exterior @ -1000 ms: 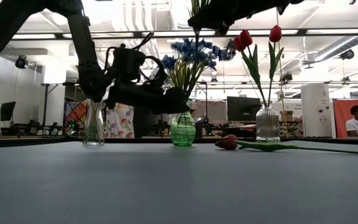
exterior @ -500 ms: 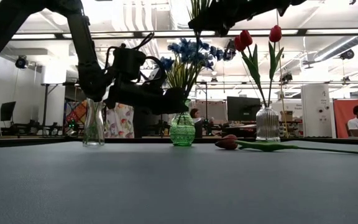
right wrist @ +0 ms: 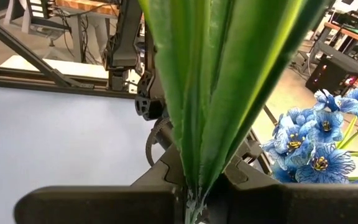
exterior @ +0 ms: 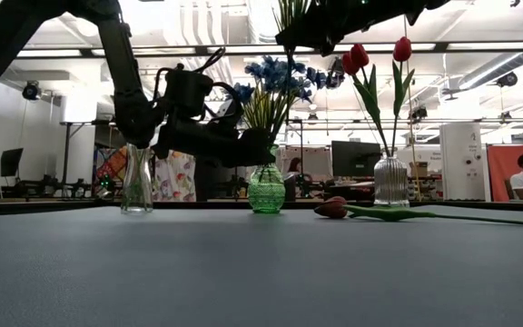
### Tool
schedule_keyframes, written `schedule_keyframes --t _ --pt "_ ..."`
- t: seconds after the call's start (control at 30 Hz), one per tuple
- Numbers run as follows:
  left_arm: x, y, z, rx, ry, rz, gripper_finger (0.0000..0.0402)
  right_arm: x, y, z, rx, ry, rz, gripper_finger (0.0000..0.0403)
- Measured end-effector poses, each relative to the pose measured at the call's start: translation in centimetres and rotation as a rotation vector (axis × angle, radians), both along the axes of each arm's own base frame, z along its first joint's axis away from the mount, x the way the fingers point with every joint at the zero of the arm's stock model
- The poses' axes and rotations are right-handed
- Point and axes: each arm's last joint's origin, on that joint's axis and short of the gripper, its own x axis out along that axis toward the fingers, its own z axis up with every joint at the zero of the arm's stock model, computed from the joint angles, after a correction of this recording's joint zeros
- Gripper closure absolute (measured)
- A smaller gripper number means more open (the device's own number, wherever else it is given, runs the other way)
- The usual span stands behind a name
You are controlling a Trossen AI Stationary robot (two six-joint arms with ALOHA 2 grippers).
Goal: Sort flowers into vase by color
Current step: Put the blue flower into the green vase
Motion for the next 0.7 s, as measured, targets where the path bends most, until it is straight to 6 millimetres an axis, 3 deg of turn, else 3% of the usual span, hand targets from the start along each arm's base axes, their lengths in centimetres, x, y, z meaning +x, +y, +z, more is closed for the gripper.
schedule_keyframes --t 0.7 --pt "-0.03 0.00 -0.08 -0.013 -0.004 0.003 0.0240 -0.03 0.00 -0.46 -0.003 -0.020 0.000 0.0380"
